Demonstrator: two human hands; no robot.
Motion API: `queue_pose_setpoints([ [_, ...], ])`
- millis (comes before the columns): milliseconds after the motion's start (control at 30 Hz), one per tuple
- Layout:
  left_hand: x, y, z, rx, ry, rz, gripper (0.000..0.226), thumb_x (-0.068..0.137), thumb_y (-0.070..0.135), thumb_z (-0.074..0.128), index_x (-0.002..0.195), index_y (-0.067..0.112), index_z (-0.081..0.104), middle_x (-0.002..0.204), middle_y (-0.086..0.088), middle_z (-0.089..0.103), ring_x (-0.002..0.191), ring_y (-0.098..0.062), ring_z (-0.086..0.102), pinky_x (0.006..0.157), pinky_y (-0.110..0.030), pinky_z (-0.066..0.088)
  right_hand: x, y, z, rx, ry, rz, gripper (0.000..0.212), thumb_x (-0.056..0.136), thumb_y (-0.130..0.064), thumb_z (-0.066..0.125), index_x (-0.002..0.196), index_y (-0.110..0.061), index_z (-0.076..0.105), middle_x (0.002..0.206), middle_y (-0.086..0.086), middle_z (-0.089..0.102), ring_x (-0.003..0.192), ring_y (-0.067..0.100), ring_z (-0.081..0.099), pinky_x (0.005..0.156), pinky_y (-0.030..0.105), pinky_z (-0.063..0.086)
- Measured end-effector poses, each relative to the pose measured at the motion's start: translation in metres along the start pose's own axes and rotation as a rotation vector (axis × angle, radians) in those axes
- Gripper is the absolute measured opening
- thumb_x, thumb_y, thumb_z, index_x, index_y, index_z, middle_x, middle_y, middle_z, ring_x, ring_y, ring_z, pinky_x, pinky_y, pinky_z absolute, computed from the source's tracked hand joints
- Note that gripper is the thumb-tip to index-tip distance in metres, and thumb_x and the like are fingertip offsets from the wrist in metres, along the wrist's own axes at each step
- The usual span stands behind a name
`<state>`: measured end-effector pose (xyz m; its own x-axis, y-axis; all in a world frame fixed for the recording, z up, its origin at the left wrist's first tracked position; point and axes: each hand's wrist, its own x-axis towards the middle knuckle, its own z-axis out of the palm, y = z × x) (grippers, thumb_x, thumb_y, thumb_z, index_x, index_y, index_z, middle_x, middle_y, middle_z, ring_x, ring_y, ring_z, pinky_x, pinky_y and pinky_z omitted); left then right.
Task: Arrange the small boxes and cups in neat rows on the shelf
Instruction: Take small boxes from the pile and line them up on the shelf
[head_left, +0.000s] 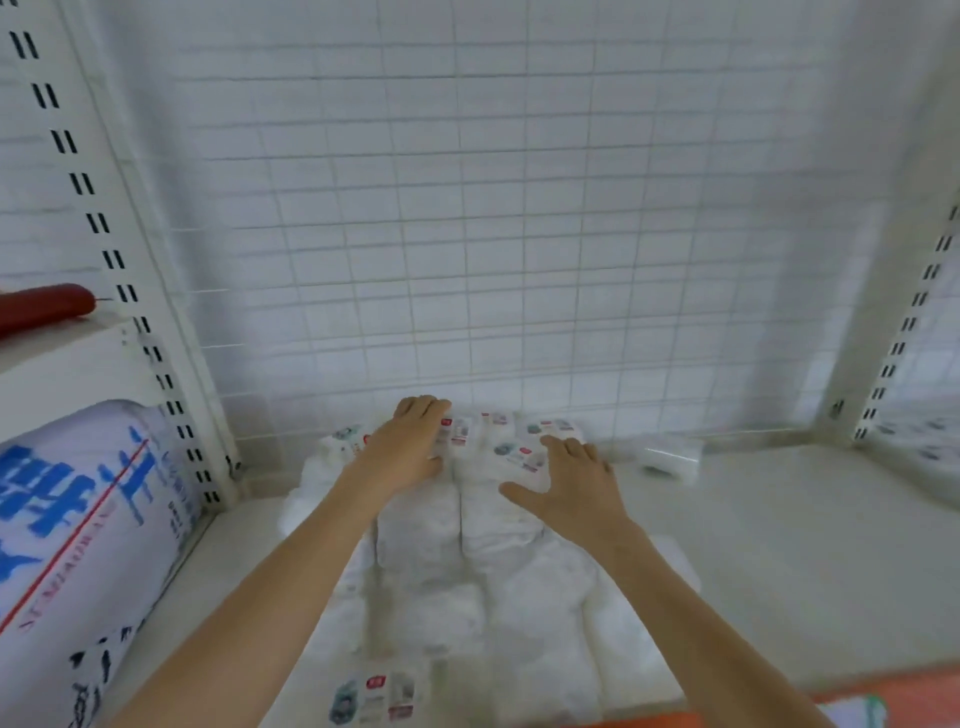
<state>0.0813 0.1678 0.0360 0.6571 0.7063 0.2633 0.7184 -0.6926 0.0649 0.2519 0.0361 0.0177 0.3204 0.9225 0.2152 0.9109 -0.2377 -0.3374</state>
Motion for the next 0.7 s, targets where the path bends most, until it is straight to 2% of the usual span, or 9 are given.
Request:
queue_pose_setpoints([
  [133, -0.004, -0.009, -0.003, -0.086, 0.027, 0.034, 0.068, 0.077, 0.022, 0.065, 0.137, 0.014, 0.032, 0.134, -0.004, 0.035, 0.127, -0.02, 0.024, 0.093, -0.029, 0.038, 0.0, -0.008, 0.001, -0.018, 0.041, 0.008, 0.067, 0.08, -0.055, 0.056, 0.134, -0.019, 0.038, 0.13, 0.002, 0.044, 0.121, 0.023, 0.037, 0.099, 0.035, 0.032],
  [333, -0.032, -0.024, -0.014, -0.272, 0.093, 0.027, 0.07, 0.075, 0.027, 0.071, 0.135, 0.018, 0.037, 0.125, 0.0, 0.035, 0.119, -0.017, 0.03, 0.092, -0.022, 0.03, -0.003, -0.012, -0.007, 0.036, 0.155, -0.117, 0.068, 0.077, -0.027, 0.065, 0.137, -0.021, 0.033, 0.133, -0.001, 0.037, 0.124, 0.02, 0.027, 0.106, 0.031, 0.023],
  [467, -0.051, -0.027, -0.014, -0.371, 0.147, 0.029, 0.073, 0.074, 0.025, 0.073, 0.136, 0.015, 0.034, 0.126, 0.0, 0.035, 0.118, -0.015, 0.029, 0.093, -0.018, 0.024, -0.013, -0.013, -0.009, 0.061, 0.205, -0.157, 0.068, 0.075, -0.023, 0.066, 0.136, -0.021, 0.035, 0.131, -0.003, 0.038, 0.122, 0.019, 0.027, 0.105, 0.031, 0.024],
  [600, -0.063, -0.023, -0.007, -0.453, 0.193, 0.052, 0.067, 0.072, 0.018, 0.073, 0.13, 0.014, 0.039, 0.117, 0.008, 0.031, 0.106, -0.004, 0.023, 0.087, -0.01, 0.02, -0.028, -0.01, -0.012, 0.114, 0.248, -0.18, 0.068, 0.072, -0.02, 0.07, 0.134, -0.02, 0.041, 0.132, -0.004, 0.042, 0.12, 0.018, 0.03, 0.105, 0.036, 0.032],
  [700, -0.068, -0.013, -0.003, -0.532, 0.181, 0.074, 0.067, 0.073, 0.015, 0.073, 0.131, 0.016, 0.039, 0.121, 0.01, 0.03, 0.115, -0.007, 0.025, 0.09, -0.011, 0.02, -0.041, -0.008, -0.017, 0.122, 0.227, -0.171, 0.068, 0.073, -0.02, 0.071, 0.134, -0.021, 0.041, 0.134, -0.006, 0.04, 0.119, 0.015, 0.029, 0.105, 0.032, 0.032],
])
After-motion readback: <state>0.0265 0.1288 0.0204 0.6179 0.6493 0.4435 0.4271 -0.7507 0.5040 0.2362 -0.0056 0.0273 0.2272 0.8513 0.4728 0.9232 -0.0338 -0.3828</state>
